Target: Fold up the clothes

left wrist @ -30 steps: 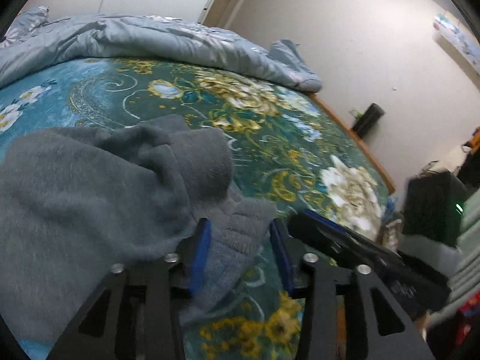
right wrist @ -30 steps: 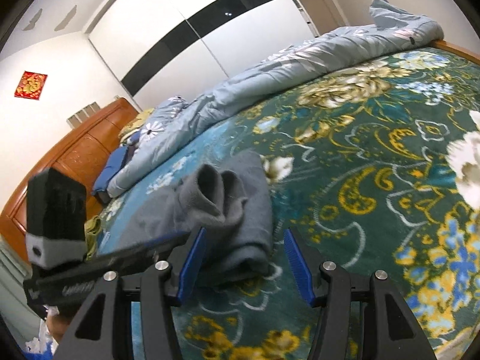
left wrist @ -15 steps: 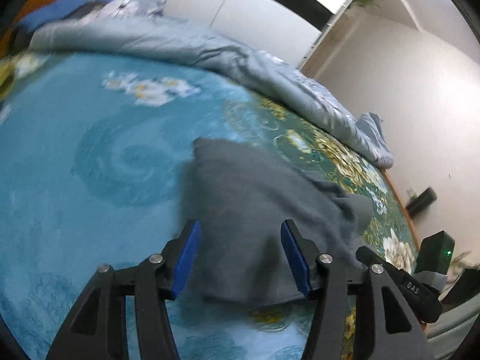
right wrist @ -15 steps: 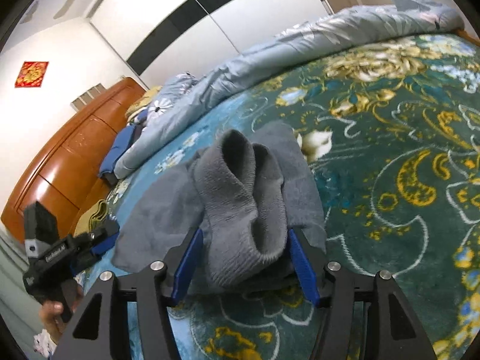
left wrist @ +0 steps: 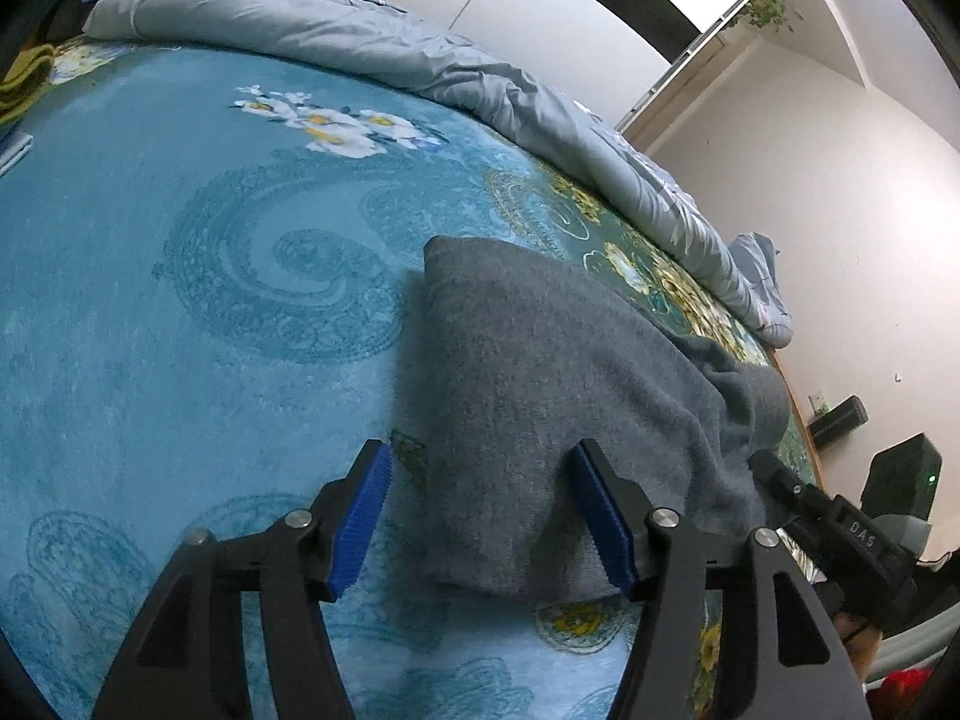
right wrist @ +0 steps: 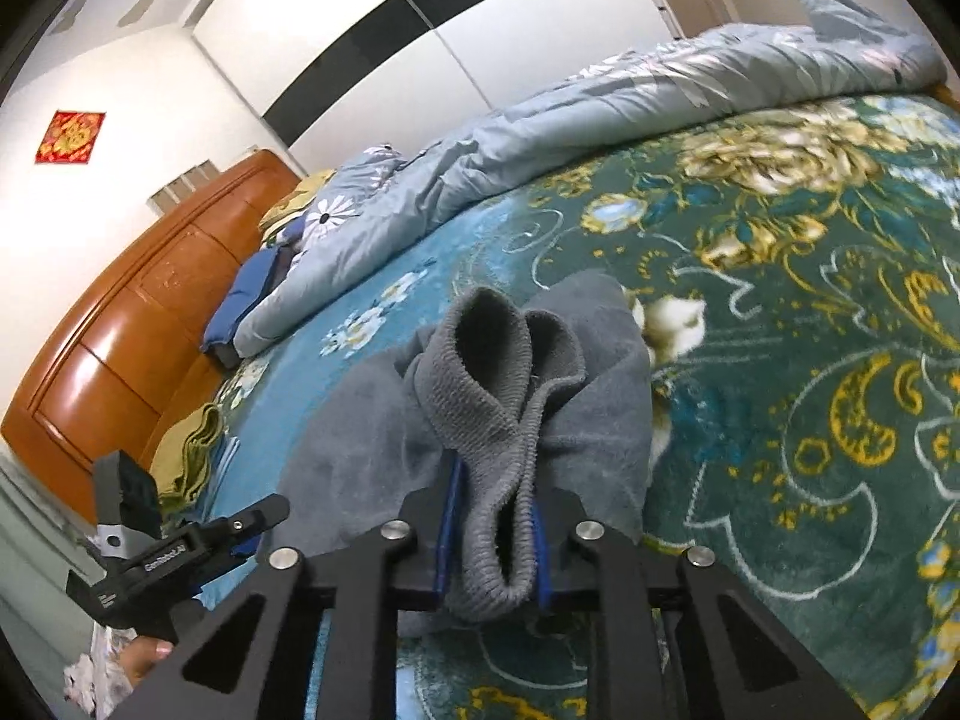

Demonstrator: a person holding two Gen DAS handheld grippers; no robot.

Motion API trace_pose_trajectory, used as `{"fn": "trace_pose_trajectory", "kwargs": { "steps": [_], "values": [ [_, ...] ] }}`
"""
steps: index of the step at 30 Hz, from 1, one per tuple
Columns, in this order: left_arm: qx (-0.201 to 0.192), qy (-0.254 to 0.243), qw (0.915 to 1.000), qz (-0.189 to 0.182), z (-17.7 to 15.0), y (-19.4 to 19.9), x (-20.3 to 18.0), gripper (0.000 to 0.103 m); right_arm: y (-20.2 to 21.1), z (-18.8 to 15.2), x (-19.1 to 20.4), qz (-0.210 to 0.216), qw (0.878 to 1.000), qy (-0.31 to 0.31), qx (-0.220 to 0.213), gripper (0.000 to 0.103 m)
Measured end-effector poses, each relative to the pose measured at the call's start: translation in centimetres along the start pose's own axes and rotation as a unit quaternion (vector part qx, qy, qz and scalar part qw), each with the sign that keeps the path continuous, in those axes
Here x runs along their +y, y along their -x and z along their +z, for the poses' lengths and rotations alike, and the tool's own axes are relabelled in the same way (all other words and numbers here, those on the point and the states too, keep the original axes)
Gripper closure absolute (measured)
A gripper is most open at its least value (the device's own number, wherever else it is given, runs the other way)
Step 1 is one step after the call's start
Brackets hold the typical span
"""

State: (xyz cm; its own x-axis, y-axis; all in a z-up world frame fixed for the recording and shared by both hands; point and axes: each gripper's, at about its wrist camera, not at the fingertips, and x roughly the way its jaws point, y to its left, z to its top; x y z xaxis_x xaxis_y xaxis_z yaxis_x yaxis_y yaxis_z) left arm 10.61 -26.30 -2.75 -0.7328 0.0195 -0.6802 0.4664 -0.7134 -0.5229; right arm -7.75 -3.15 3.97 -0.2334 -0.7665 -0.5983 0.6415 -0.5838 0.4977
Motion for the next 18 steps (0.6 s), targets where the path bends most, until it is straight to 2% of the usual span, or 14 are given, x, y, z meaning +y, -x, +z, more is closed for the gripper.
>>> {"fn": "trace_pose_trajectory", "kwargs": {
  "steps": [5,18],
  "values": [
    [0.002,-0.004,1.0,-0.001,0.0,-0.1,-0.2,0.039,0.2,1.4,0.5,0.002,1.0,0.015,0.01,0.083],
    [0.012,0.001,0.9999,-0.009,-0.2,-0.7,0.1,0.034,0.2,0.2,0.7,-0.032,0.999,0.033,0.023,0.083]
  ]
}}
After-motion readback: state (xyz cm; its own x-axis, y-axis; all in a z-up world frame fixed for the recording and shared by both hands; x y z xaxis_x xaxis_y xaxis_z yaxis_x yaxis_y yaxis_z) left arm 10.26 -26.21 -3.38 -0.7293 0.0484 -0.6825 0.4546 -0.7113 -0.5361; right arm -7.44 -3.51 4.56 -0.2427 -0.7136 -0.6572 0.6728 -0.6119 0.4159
